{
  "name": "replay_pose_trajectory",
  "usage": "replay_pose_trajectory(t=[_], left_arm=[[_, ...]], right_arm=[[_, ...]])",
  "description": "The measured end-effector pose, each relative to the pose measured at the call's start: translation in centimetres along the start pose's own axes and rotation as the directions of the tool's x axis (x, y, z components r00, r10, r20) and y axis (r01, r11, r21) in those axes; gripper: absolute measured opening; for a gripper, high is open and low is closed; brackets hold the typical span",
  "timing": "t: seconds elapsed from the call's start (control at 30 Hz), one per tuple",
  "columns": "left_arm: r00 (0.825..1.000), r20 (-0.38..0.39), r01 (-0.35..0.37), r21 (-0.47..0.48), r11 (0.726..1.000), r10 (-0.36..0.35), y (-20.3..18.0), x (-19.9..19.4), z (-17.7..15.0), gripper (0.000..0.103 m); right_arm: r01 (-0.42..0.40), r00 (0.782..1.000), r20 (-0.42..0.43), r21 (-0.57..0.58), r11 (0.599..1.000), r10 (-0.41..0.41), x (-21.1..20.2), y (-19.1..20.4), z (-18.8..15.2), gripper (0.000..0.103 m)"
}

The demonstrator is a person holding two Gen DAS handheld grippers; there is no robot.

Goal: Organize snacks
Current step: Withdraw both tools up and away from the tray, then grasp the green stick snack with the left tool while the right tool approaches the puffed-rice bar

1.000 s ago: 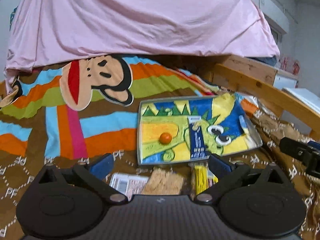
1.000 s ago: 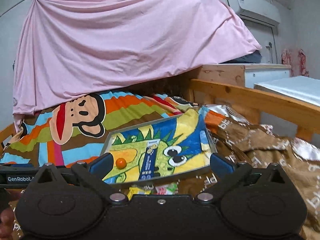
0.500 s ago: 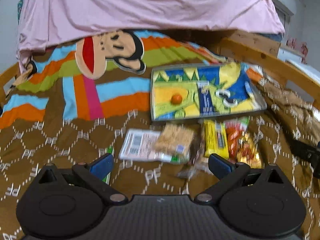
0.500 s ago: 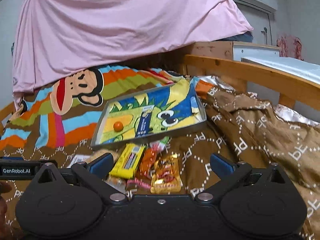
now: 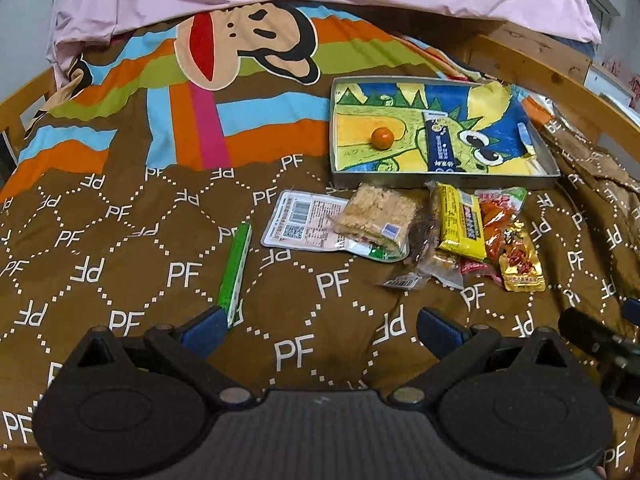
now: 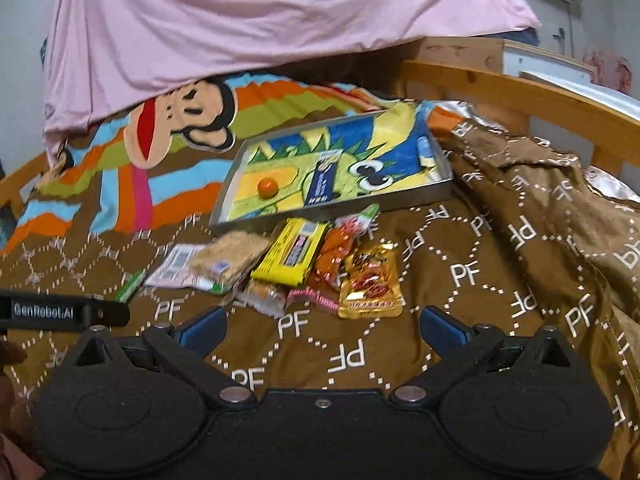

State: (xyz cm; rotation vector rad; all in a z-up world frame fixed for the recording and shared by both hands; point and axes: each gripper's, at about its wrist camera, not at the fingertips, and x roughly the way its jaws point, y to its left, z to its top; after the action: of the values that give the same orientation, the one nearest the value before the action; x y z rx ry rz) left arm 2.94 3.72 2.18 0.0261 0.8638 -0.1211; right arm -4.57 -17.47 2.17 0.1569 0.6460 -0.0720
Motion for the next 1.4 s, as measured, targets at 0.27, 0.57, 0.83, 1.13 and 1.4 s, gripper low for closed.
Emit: replay_pose_trajectory(t=[0.27, 0.57, 0.83, 1.13, 1.4], left_arm=[[0.998, -0.055, -0.034, -0.012, 0.999, 0.033, 0.6, 0.9, 0.0, 0.103], [0.990, -0.111, -0.087, -0.017, 0.996, 0.085, 1.7, 2.0, 0.2, 0.103], [0.987, -0.127, -0.090, 0.057, 0.994, 0.097, 2.8, 2.8, 2.5, 0.103], [0.997, -0.065, -0.029, 0.155, 0.987, 0.039, 5.8, 5.0, 4.9, 0.103], [0.989, -0.147, 0.007, 0.086, 0.996, 0.005, 9.2, 7.4, 4.4, 0.103]], right_arm=[[-0.025, 0.999, -0.046, -0.045, 0.999, 0.022, 1.3, 1.1, -0.7, 0.102], [-0.068, 0.994, -0.089, -0.092, 0.993, 0.060, 2.6, 2.5, -1.5, 0.102], [-0.099, 0.994, -0.067, -0.128, 0.987, 0.091, 3.5, 3.6, -1.5, 0.102], [-0.167, 0.986, -0.013, -0.235, 0.958, 0.168, 5.5, 6.0, -1.2, 0.102], [-0.215, 0.976, -0.020, -0.281, 0.935, 0.219, 8.2, 7.2, 0.3, 0.102]])
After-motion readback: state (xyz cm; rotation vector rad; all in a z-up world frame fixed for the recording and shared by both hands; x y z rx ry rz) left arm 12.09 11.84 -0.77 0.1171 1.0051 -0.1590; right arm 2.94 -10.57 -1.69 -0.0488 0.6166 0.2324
